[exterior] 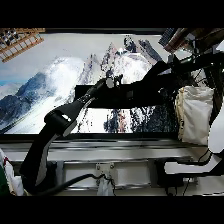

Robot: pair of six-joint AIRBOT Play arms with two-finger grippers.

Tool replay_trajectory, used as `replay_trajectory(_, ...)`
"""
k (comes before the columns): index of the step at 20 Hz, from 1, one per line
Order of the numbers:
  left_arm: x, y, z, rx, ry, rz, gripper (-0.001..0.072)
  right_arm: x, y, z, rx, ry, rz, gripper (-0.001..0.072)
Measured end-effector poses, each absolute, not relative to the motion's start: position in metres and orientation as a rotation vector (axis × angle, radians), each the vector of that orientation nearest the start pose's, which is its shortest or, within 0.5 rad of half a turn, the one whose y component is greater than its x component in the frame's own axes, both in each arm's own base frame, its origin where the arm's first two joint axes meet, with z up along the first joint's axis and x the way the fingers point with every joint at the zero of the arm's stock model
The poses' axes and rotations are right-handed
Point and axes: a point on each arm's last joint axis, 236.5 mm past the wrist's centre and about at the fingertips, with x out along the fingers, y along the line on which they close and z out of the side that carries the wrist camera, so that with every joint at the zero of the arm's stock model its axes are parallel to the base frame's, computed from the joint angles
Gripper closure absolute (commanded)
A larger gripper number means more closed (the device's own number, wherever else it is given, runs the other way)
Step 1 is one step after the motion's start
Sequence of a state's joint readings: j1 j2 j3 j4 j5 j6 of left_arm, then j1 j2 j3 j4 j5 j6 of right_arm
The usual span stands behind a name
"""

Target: Fold the clothes and pants, and hang the long-sleeved shirts on hangers.

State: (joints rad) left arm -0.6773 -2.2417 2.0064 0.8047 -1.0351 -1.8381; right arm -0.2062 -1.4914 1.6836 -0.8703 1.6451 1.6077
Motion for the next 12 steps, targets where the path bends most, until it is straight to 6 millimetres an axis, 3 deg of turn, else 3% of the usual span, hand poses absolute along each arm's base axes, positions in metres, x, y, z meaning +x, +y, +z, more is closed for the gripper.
replay_trajectory(4, 0.373, -0.487, -0.101, -0.524, 1.578, -0.719, 0.07, 0.404, 0.073, 0.133, 0.631, 1.342, 0.42, 0.0679)
replay_trajectory(7, 0.371, -0.476, -0.073, -0.505, 1.581, -0.845, 0.0698, 0.407, 0.075, 0.134, 0.63, 1.33, 0.419, 0.0679)
replay_trajectory(9, 0.386, -0.442, -0.055, -0.443, 1.553, -0.916, 0.0699, 0.41, 0.08, 0.134, 0.623, 1.319, 0.423, 0.068)
replay_trajectory(12, 0.41, -0.361, -0.027, -0.395, 1.563, -0.959, 0.0699, 0.415, 0.098, 0.133, 0.592, 1.304, 0.436, 0.068)
